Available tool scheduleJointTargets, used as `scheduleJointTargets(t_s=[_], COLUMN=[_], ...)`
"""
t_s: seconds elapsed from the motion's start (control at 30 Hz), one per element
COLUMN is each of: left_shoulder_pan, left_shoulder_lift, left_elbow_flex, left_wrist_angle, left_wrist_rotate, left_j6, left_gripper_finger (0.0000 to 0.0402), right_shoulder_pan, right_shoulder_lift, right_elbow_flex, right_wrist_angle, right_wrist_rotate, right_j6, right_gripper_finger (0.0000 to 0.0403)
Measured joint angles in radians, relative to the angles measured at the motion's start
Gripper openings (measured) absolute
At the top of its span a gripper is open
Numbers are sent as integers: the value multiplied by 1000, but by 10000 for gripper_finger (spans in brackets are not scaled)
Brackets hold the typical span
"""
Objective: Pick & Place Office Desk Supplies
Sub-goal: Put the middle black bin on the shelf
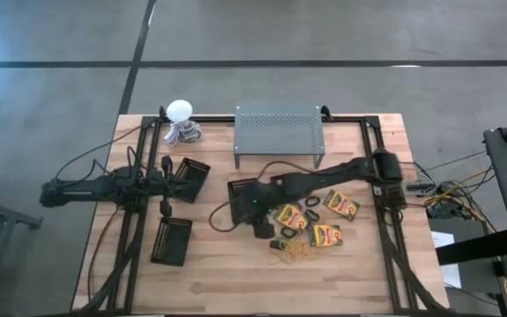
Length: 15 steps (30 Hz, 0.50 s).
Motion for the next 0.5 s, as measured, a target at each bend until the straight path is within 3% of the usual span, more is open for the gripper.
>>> scheduleJointTargets(t_s=[0.3,0.5], left_shoulder_pan=[0,0], left_shoulder_lift=[0,6], left_elbow_flex=[0,0], left_wrist_angle=[0,0], left_wrist_rotate=[0,0], left_j6=[5,5], left_gripper_finger=[26,26], right_shoulder_pan=[2,6], right_shoulder_lift=[175,185], right_elbow_flex=[187,199], right_wrist_angle=[-215,-236], right_wrist_rotate=[40,41], right_j6=[-34,-31], right_gripper_finger=[154,75])
